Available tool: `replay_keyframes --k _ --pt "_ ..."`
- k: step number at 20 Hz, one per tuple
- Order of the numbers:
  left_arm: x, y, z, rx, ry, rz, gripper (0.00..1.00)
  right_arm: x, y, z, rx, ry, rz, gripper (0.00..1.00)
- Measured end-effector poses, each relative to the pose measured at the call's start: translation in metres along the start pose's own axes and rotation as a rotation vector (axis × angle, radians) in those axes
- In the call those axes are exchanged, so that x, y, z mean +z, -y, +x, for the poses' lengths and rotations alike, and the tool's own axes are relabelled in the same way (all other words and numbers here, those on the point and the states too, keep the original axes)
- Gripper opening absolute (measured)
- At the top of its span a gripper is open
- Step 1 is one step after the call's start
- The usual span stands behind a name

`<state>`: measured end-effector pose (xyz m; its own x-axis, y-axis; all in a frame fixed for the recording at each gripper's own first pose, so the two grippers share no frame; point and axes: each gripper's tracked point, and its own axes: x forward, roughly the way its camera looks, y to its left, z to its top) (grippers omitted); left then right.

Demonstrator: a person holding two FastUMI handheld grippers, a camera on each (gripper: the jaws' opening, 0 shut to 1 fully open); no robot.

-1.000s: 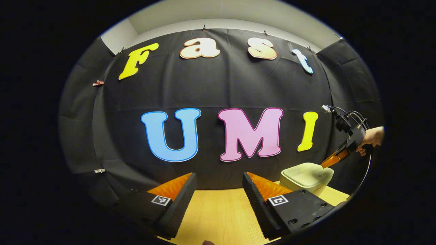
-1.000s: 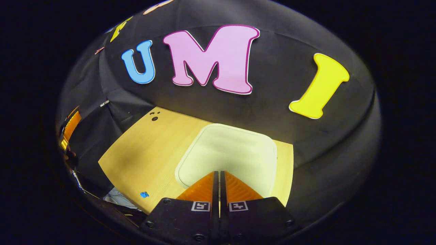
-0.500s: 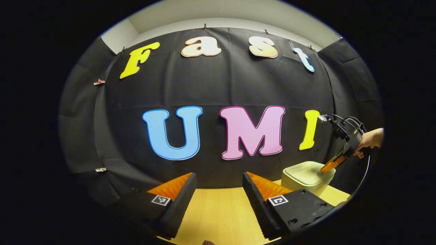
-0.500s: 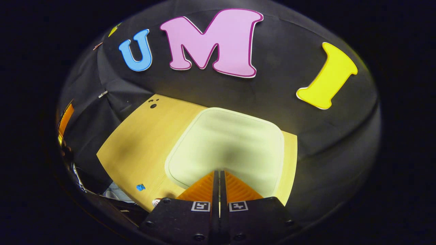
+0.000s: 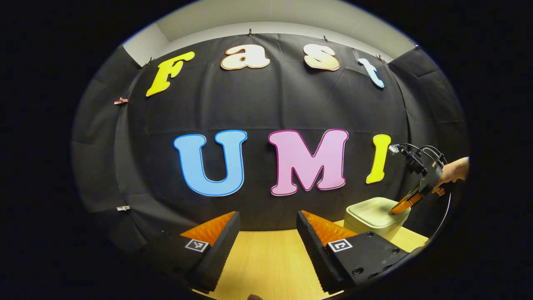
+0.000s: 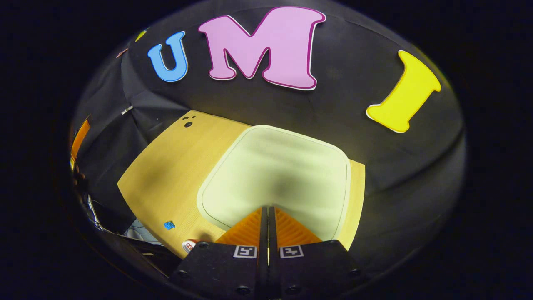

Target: Press the lid of the desktop garbage bin to open it, pick up the crumpled paper on the desktop and throw it into the bin, then pick up the pop can on the desktop and drop it into the bin, and finally close the garbage bin lid.

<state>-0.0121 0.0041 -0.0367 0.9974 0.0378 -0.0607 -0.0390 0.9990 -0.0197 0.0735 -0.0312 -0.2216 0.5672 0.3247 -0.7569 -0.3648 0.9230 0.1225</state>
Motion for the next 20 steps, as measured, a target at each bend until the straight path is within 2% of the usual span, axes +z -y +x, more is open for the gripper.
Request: replay_keyframes --k 2,5,13,20 --pt "0.002 -0.001 0.0 -0.001 0.005 0.009 0.89 0.011 0.007 -0.004 -0.038 0.054 -0.005 0.05" --pt "0.004 -0.003 -0.001 0.002 0.009 0.014 0.88 0.025 0.004 -0.017 -0.054 0.127 -0.006 0.05" --pt "0.005 -0.001 -0.002 -0.005 0.011 0.016 0.89 0.08 0.008 -0.064 -0.113 0.411 0.052 0.05" --pt "0.003 0.001 -0.004 -0.011 0.009 0.015 0.88 0.11 0.012 -0.105 -0.192 0.643 0.042 0.05"
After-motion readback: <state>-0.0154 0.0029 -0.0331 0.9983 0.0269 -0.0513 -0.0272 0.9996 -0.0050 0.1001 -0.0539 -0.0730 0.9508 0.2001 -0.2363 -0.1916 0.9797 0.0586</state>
